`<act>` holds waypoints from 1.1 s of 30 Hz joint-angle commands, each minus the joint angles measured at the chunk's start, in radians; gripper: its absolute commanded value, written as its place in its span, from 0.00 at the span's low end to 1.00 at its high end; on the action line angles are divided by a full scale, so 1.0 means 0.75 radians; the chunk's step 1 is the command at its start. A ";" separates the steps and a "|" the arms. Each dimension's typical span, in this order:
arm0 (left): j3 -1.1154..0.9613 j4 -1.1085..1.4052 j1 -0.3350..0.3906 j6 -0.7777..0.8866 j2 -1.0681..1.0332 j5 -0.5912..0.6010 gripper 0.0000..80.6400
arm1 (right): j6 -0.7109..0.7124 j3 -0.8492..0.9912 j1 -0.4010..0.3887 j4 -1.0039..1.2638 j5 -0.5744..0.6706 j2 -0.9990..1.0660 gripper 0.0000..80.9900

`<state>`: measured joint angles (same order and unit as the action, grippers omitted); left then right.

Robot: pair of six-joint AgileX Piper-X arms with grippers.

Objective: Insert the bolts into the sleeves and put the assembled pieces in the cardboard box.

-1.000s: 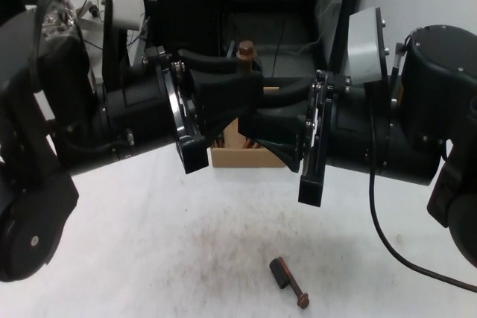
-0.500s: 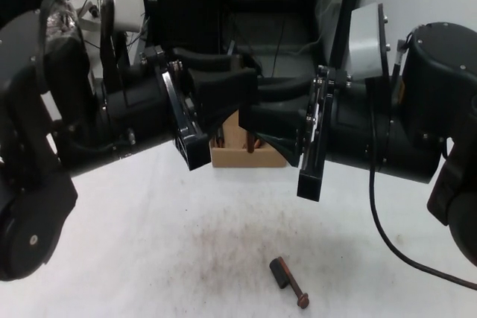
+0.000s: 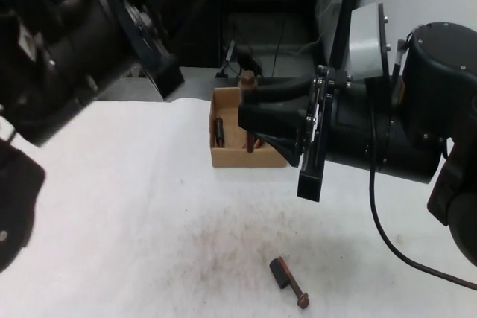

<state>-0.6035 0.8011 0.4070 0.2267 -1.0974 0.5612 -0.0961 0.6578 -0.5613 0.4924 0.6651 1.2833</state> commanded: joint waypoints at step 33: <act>-0.010 -1.412 -0.032 0.001 0.076 -0.718 0.00 | -0.363 1.489 0.163 -1.289 -0.610 1.105 0.01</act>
<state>-0.6035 -0.2565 0.3842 0.2248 -1.0534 0.0177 -0.3666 1.7107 -0.4419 -0.4319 0.2078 2.0817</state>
